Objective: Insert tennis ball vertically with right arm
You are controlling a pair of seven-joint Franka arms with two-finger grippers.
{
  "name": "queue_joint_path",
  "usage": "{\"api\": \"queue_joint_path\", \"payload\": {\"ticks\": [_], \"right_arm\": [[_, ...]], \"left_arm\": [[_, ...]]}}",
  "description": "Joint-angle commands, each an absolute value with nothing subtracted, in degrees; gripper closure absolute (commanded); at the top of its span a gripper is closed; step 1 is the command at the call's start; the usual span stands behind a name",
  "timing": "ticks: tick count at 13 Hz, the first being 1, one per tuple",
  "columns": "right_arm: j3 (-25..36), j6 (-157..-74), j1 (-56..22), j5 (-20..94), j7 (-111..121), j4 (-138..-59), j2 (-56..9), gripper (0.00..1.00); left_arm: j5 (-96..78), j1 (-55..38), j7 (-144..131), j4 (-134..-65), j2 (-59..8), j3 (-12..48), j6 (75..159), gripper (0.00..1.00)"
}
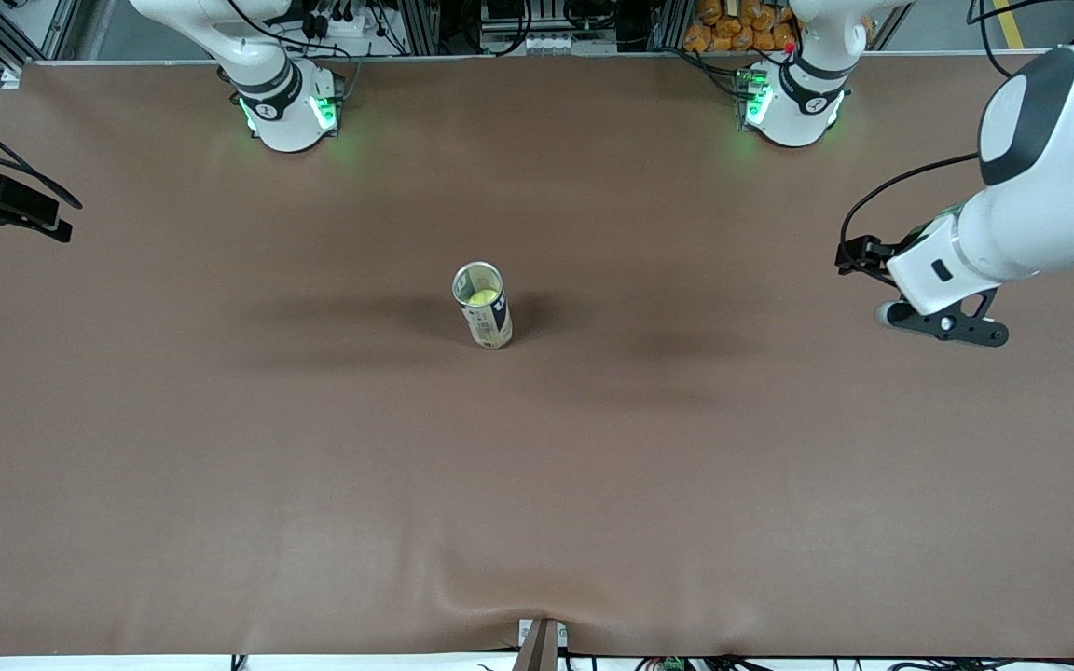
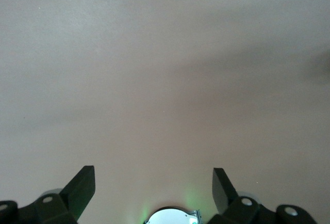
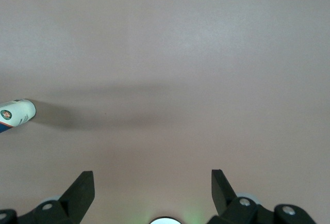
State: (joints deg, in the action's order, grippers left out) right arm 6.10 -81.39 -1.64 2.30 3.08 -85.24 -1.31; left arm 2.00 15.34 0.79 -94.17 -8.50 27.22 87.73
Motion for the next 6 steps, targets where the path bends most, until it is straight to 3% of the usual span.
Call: {"api": "queue_joint_path", "payload": {"ticks": [1,3,6], "right_arm": [[5.62,-81.47,-0.88,2.99,3.60,-85.52,-0.97,0.00],[5.62,-81.56,-0.97,2.46,3.43,-85.52,-0.97,0.00],[5.62,-82.53,-0.97,2.20,3.43,-85.69,-0.97,0.00]], "left_arm": [[2.64,16.08,-0.61,-94.66,-5.89,27.42,87.10,0.00],[2.46,12.86,-1.23,-94.48,-3.61,24.37,85.27,0.00],[2.98,-0.31,-0.26,-90.47,-2.98,8.83,84.73,0.00]]}}
